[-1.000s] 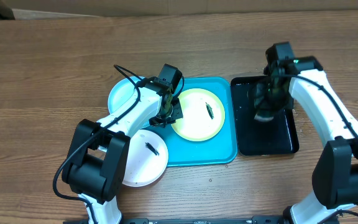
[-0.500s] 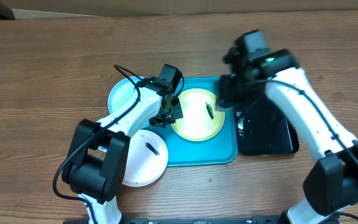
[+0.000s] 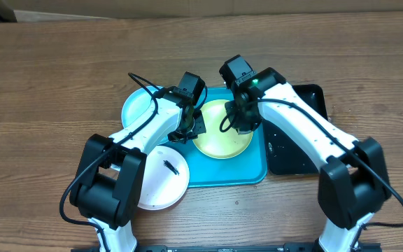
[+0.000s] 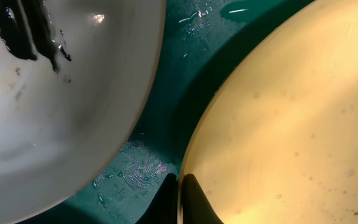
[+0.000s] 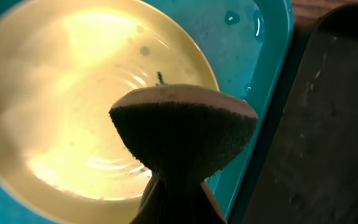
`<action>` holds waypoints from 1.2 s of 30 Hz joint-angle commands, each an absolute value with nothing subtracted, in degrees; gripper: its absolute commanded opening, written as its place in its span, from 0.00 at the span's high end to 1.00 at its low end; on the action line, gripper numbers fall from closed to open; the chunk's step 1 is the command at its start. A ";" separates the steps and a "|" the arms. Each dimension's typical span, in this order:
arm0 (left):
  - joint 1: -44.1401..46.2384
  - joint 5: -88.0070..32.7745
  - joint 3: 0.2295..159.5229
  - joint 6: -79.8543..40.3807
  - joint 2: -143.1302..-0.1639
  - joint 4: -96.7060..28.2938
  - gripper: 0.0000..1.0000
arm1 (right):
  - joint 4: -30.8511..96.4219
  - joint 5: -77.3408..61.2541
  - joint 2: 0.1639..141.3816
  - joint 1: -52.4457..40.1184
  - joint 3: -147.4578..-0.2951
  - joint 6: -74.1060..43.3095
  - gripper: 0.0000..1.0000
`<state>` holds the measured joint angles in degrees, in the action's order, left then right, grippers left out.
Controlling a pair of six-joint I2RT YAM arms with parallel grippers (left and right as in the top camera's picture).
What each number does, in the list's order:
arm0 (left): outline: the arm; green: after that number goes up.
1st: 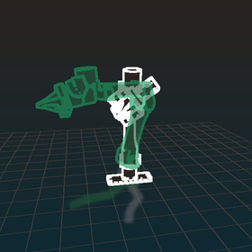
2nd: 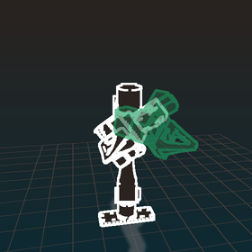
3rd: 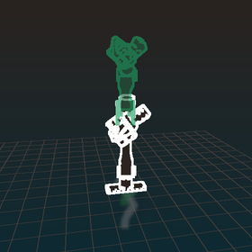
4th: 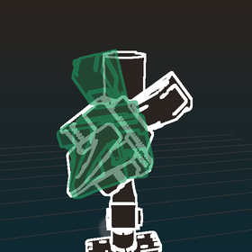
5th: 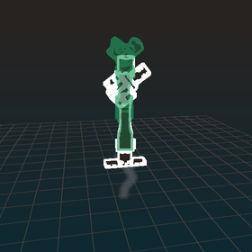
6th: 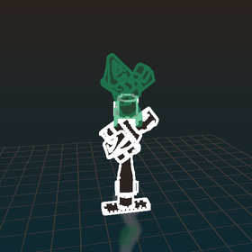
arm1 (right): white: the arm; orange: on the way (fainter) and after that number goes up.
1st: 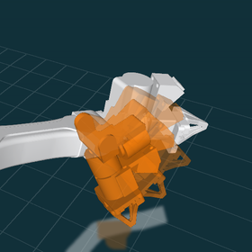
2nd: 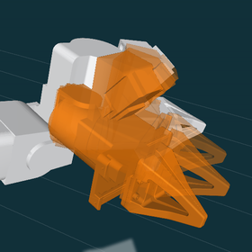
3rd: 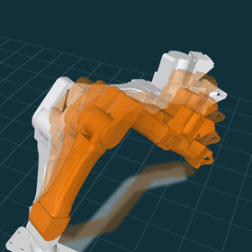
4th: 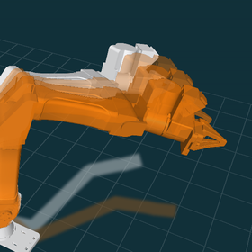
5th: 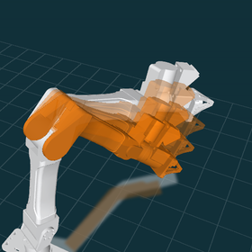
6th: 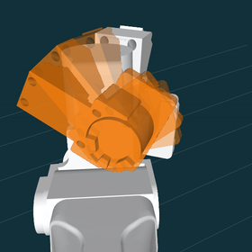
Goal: Clean dirty plates on tray and stack at the side
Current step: 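Scrub the yellow plate surface with the sponge in the right gripper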
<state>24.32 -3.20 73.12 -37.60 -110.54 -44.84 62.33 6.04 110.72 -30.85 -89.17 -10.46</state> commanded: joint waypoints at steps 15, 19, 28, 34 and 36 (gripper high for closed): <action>24.01 -2.37 72.86 -38.54 -111.26 -45.84 0.96 | 56.86 11.35 119.50 -31.11 -89.97 -10.76 0.96; 24.01 -2.37 72.86 -38.54 -111.26 -45.84 0.96 | 56.82 11.38 119.50 -31.11 -89.97 -10.79 0.96; 24.01 -2.37 72.86 -38.11 -111.26 -45.89 0.96 | 55.64 11.55 119.68 -31.00 -89.67 -11.20 0.96; 24.01 -2.37 72.86 -38.13 -111.26 -45.89 0.96 | 51.07 11.55 119.68 -30.57 -85.69 -12.05 0.96; 24.01 -2.37 72.86 -38.13 -111.26 -45.89 0.96 | 49.06 11.44 119.68 -29.98 -83.96 -12.08 0.96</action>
